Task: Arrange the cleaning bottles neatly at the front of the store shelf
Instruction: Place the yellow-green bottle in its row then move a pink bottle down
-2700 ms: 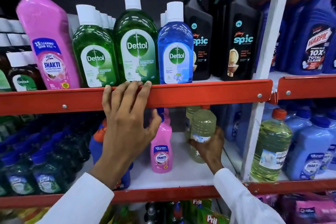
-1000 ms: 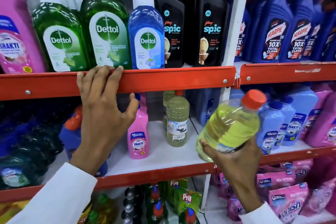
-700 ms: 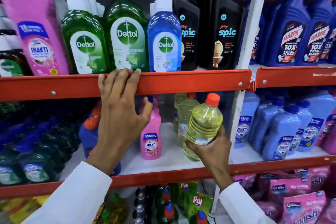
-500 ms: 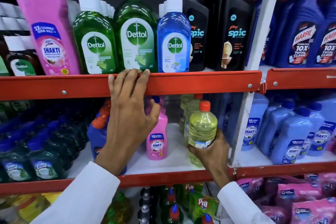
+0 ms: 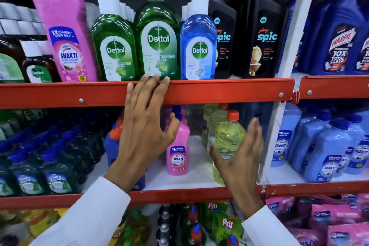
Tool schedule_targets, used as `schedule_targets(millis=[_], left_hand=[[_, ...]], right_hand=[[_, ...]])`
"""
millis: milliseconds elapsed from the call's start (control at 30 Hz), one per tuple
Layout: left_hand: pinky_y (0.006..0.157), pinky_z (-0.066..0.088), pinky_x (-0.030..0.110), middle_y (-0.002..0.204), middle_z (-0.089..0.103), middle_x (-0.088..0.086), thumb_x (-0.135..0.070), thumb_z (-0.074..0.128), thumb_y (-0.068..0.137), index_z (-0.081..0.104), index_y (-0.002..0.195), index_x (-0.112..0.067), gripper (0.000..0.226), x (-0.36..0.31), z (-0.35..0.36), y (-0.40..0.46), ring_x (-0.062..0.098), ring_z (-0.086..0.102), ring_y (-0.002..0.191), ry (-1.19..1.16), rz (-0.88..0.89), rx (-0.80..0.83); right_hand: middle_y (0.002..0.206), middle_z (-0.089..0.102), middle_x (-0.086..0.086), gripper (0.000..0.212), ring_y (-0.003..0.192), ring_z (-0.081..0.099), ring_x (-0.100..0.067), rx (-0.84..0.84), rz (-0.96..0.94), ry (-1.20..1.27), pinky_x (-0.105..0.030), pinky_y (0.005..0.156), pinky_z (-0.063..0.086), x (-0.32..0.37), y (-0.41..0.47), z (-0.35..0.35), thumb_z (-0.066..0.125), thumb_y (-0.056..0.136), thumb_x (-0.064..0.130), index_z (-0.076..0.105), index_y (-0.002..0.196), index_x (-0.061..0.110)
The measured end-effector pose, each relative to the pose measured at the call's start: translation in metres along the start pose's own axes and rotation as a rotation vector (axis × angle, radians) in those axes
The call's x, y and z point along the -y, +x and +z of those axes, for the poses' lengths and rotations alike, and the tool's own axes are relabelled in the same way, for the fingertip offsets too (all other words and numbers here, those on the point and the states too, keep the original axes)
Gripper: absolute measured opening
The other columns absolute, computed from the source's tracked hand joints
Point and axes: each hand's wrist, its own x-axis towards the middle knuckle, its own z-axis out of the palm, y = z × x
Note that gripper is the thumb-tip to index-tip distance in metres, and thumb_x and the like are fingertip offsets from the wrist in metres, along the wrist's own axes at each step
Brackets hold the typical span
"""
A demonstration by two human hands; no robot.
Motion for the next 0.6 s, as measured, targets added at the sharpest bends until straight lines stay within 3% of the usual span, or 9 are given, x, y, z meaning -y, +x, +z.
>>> schedule_targets(millis=[133,300,433,600], left_hand=[[0.127,0.021,0.06,0.145,0.058,0.012,-0.025,0.067,0.083,0.055,0.141,-0.014,0.061,0.017,-0.016,-0.009,0.031,0.043,0.145,0.043,0.036,-0.151],[0.117,0.031,0.066,0.134,0.062,0.016,-0.028,0.071,0.08,0.065,0.126,-0.016,0.048,0.056,-0.046,-0.014,0.04,0.053,0.133,0.18,-0.019,-0.264],[0.117,0.032,0.065,0.136,0.059,0.017,-0.031,0.069,0.08,0.058,0.134,-0.014,0.058,0.084,-0.067,-0.02,0.041,0.053,0.132,0.223,-0.101,-0.265],[0.125,0.021,0.064,0.146,0.05,0.018,-0.037,0.066,0.079,0.047,0.145,-0.017,0.071,0.115,-0.078,-0.027,0.04,0.043,0.141,0.252,-0.204,-0.14]], right_hand=[[0.165,0.012,-0.013,0.097,0.154,0.004,-0.03,-0.101,-0.305,-0.059,-0.056,0.123,0.012,0.067,0.014,-0.026,0.07,0.08,0.042,0.018,0.155,0.006],[0.163,0.021,-0.016,0.085,0.153,0.01,-0.036,-0.127,-0.5,-0.027,-0.058,0.121,0.014,0.14,0.023,-0.028,0.067,0.081,0.036,0.031,0.151,0.005],[0.16,0.027,-0.02,0.077,0.151,0.019,-0.037,-0.094,-0.656,0.117,-0.051,0.121,0.021,0.198,0.028,-0.015,0.065,0.082,0.023,0.034,0.149,0.0],[0.157,0.032,-0.022,0.069,0.148,0.027,-0.033,-0.036,-0.775,0.255,-0.042,0.122,0.025,0.277,0.031,0.016,0.06,0.084,0.004,0.033,0.147,-0.005]])
